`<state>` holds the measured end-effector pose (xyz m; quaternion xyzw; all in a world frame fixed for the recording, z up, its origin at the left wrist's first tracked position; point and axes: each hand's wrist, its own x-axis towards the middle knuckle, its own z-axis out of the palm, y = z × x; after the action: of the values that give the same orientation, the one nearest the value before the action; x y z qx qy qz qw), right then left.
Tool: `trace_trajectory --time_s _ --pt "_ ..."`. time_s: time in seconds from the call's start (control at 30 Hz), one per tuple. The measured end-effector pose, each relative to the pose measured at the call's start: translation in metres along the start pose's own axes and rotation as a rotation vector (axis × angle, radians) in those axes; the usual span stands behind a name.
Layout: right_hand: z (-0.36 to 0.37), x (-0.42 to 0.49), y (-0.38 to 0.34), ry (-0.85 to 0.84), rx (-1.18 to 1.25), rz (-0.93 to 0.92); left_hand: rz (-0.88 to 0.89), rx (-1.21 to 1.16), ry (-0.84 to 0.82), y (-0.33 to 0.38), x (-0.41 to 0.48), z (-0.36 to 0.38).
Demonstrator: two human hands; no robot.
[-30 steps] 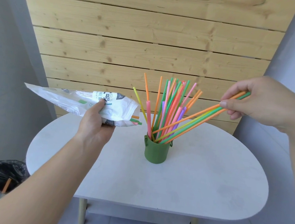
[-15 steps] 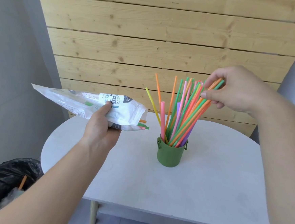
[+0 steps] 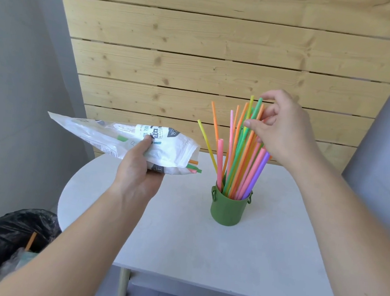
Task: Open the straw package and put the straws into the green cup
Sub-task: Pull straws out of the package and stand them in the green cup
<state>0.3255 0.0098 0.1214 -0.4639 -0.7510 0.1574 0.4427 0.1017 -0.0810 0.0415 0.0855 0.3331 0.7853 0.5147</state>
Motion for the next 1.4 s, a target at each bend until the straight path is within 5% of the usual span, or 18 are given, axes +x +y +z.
trace_trajectory --time_s 0.73,0.97,1.07,1.2,1.27,1.4 --pt "0.006 -0.009 0.0 0.031 -0.21 -0.148 0.002 -0.02 -0.017 0.003 -0.005 0.004" --pt "-0.002 -0.028 -0.021 0.303 -0.106 -0.205 0.031 -0.023 -0.035 0.006 -0.012 0.009" --pt "0.011 -0.053 -0.042 0.071 0.042 0.012 0.059 0.001 -0.052 0.008 -0.017 0.014" --pt "0.045 -0.088 -0.051 -0.35 0.437 0.658 0.128 0.062 -0.096 0.008 -0.022 0.021" --pt "0.054 -0.097 -0.052 -0.412 0.641 0.878 0.155 0.112 -0.13 0.007 -0.024 0.023" --pt "0.061 -0.097 -0.052 -0.379 0.837 0.996 0.194 0.206 -0.165 0.005 -0.03 0.024"
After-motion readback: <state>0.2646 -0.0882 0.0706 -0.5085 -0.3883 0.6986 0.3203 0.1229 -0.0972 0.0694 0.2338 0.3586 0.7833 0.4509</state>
